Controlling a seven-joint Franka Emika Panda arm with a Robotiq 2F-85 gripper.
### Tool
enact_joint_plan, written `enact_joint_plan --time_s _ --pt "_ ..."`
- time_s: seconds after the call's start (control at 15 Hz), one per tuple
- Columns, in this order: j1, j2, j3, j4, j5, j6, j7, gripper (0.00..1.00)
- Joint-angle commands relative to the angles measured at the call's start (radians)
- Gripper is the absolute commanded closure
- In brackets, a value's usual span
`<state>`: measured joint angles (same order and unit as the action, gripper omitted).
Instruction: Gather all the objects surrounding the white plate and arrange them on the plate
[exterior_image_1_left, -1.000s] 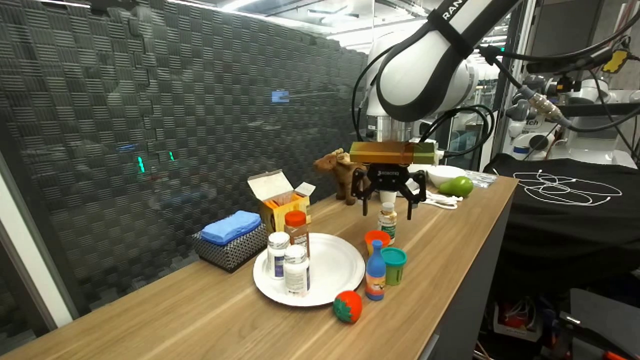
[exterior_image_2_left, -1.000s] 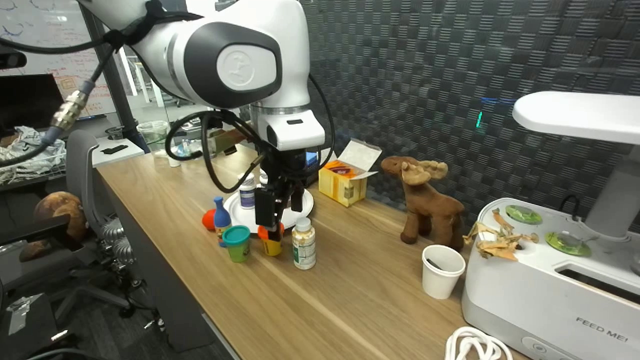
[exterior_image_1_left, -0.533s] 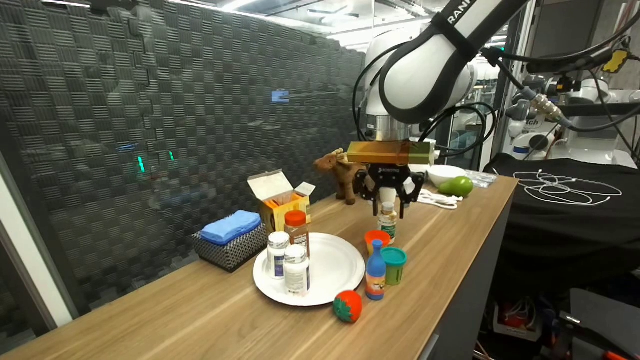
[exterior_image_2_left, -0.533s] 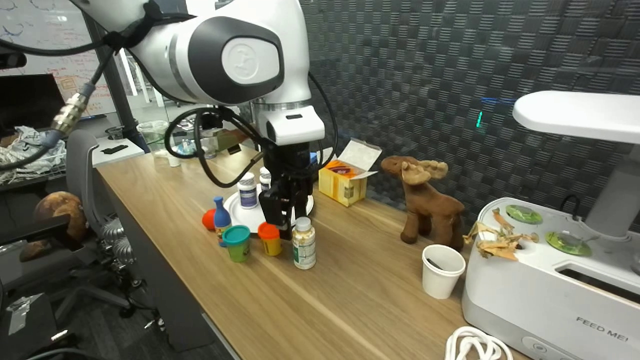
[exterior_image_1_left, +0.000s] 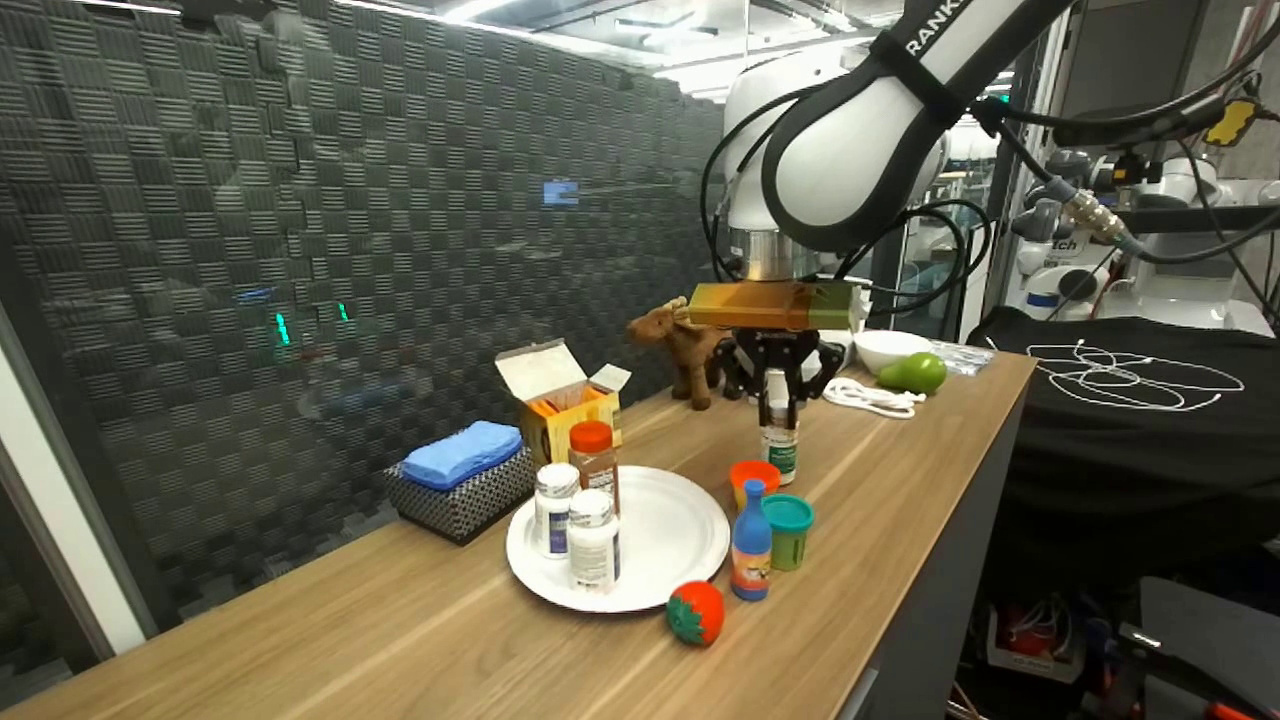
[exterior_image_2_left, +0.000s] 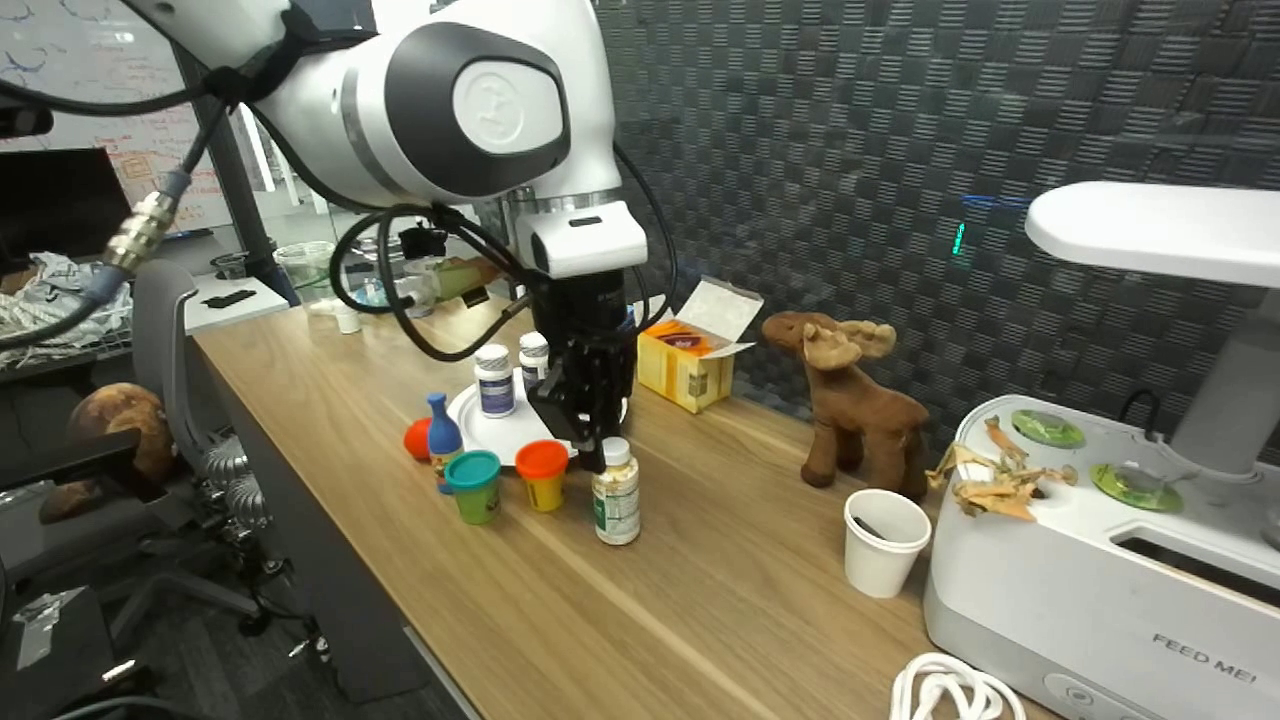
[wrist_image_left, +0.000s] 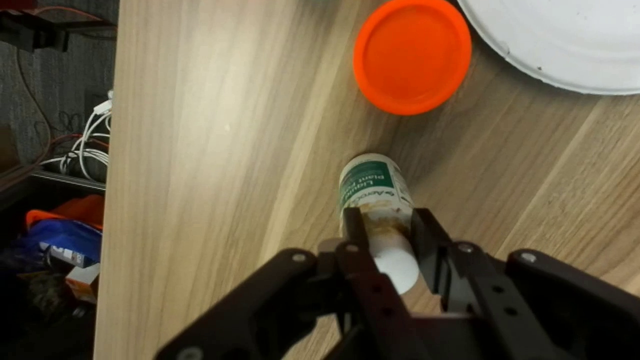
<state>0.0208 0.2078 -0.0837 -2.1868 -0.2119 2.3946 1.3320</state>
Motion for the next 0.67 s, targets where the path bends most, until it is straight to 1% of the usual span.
enact_joint_plan --time_s 0.0,0.13,0.27,0.33,0.6 --pt "0.021 -0.008 -0.009 0.014 -0.029 -0.007 0.033 0.93" --pt "0.030 -0.013 -0.006 0.023 -0.038 -0.023 0.040 0.93" --pt "0.052 -0.037 -0.006 0.039 -0.068 -0.061 0.084 0.93" --pt "0.065 -0.063 0.002 0.049 -0.080 -0.091 0.106 0.93" --pt "0.108 -0.096 0.044 0.118 -0.156 -0.177 0.165 0.93"
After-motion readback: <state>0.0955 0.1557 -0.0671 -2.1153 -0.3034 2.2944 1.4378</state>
